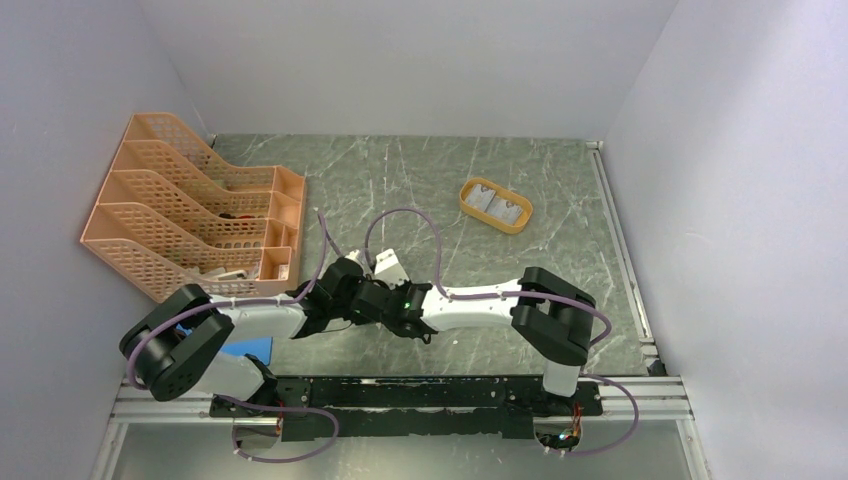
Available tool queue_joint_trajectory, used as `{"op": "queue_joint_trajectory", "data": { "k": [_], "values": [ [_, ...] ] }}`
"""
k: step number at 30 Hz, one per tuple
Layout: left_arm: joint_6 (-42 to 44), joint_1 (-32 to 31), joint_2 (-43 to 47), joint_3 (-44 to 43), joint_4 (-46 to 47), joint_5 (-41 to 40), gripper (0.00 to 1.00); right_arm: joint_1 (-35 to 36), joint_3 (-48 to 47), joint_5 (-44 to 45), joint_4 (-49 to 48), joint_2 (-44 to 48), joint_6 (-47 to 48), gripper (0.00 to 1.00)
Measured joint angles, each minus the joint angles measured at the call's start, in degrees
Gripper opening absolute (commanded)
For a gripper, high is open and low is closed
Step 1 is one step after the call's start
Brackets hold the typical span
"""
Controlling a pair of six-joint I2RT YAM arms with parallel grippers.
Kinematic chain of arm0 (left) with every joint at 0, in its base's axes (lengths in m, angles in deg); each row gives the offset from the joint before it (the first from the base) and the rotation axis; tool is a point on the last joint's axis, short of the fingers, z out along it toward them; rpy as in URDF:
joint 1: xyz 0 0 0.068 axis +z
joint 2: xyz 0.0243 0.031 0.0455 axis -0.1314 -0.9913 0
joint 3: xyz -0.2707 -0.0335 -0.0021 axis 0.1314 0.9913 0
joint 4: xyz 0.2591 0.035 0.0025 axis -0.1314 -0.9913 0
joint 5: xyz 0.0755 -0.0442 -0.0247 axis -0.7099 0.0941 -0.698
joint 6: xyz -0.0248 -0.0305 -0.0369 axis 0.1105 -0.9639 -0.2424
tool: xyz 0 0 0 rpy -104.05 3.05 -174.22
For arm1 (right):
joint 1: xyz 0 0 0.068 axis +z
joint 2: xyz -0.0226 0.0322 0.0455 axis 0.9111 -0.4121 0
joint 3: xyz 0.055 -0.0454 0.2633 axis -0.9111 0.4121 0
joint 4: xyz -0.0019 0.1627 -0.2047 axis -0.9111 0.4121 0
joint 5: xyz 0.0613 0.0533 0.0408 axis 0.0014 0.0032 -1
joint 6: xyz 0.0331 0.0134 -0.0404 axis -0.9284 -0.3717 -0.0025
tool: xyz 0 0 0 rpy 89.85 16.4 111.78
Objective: Put the credit cards into the card holder
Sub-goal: Open the card holder at the center of the board.
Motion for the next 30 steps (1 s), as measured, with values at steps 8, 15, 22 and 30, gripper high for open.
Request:
{"op": "queue_joint_trajectory", "data": {
  "k": [8,15,22,30],
  "values": [
    [-0.2,0.0,-0.2,0.0,0.3,0.0,0.05,0.0,0.2,0.7,0.3,0.1,-0.4,0.00],
    [-0.3,0.0,-0.8,-0.4,0.4,0.0,0.05,-0.3,1.8,0.3,-0.3,1.6,-2.1,0.00],
    [-0.7,-0.3,-2.3,-1.0,1.2,0.0,0.05,-2.1,4.7,-2.4,-1.3,5.4,-4.3,0.00],
    [-1.1,-0.4,-2.8,-1.0,1.9,0.0,0.05,-6.5,8.0,-4.4,0.4,10.7,-5.2,0.00]
  ]
}}
